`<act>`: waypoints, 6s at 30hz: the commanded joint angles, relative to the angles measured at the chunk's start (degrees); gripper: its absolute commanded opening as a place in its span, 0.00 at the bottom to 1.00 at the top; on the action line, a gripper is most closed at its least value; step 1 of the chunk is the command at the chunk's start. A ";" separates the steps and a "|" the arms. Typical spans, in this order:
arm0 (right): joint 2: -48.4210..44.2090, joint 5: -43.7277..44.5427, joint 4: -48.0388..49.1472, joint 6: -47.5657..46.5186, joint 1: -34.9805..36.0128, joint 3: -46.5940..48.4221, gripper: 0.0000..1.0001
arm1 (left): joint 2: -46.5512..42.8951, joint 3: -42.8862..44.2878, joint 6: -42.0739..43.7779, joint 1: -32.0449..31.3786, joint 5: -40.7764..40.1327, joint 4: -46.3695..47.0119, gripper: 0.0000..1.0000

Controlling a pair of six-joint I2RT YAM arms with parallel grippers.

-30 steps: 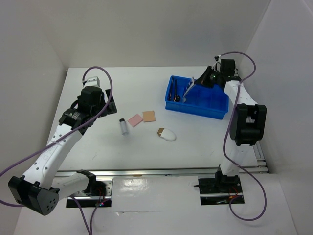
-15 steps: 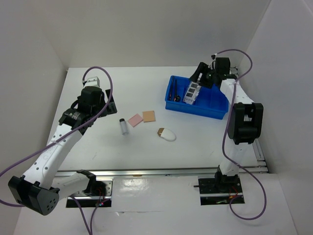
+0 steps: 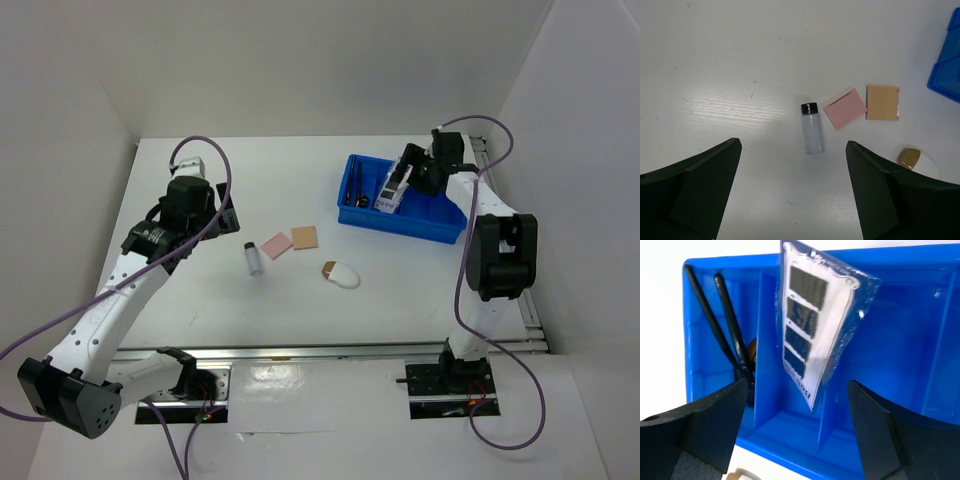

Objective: Organize the makeup

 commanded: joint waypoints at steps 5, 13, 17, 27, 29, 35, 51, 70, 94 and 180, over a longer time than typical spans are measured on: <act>-0.33 1.76 3.99 1.33 0.39 0.14 0.77 | -0.53 1.43 0.20 -0.16 -0.93 0.35 1.00; 3.63 1.05 5.15 1.86 0.39 2.16 0.68 | -1.06 1.43 0.20 -0.16 -2.07 -0.19 1.00; 3.64 1.05 5.15 1.86 0.39 2.16 0.70 | -1.06 1.43 0.20 -0.16 -2.07 -0.19 1.00; 6.70 -0.36 6.99 1.33 0.39 2.16 0.64 | -0.53 1.96 0.20 -0.16 -1.55 0.34 1.00; 6.71 -0.89 7.52 1.86 0.39 2.69 0.52 | -0.53 2.49 0.20 -0.16 -1.55 0.34 1.00; 3.72 -0.89 8.76 1.86 0.39 2.77 0.12 | -0.53 2.49 0.73 -0.16 -1.02 0.34 1.00; 7.91 -2.81 -10.72 -4.99 1.44 19.96 0.00 | -0.01 2.49 0.73 -0.16 -0.49 0.87 1.00; 18.14 -2.64 -26.14 -8.69 6.02 29.76 0.00 | -0.53 1.96 0.73 -0.16 -0.49 0.87 1.00; 8.03 1.22 -27.28 -9.21 10.05 35.65 0.64 | -1.06 1.96 0.73 -0.16 0.04 0.87 1.00; -4.21 18.54 -7.34 -9.91 9.63 4.53 0.18 | 2.72 0.21 0.73 -0.16 6.80 1.40 1.00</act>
